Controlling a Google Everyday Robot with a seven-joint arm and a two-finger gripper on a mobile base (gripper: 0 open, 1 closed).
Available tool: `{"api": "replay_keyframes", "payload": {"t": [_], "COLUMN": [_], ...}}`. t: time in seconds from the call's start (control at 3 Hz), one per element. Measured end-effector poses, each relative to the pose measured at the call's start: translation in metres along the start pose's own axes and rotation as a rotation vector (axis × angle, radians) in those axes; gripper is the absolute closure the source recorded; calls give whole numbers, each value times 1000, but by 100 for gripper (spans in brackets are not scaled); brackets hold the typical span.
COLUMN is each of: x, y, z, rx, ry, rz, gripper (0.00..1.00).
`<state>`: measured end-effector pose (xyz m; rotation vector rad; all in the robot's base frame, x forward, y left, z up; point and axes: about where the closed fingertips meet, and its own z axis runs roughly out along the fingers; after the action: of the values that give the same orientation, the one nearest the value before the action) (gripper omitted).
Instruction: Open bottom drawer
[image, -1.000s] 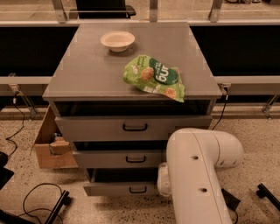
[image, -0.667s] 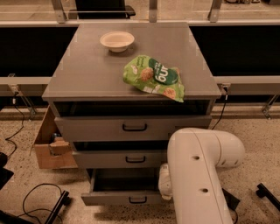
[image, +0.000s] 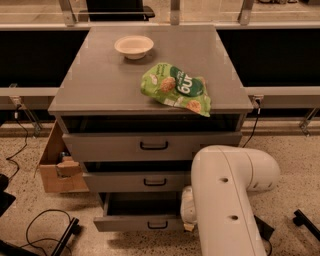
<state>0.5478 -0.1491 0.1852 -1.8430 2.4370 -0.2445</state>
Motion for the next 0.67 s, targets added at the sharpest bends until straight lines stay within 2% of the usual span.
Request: {"api": "replay_keyframes", "payload": {"t": [0.33,0.67], "x": [1,1], "y": [1,1], "z": [1,1], "rx": [-2,-2], "ry": [1,1], "rz": [0,0], "gripper": [0,0]}}
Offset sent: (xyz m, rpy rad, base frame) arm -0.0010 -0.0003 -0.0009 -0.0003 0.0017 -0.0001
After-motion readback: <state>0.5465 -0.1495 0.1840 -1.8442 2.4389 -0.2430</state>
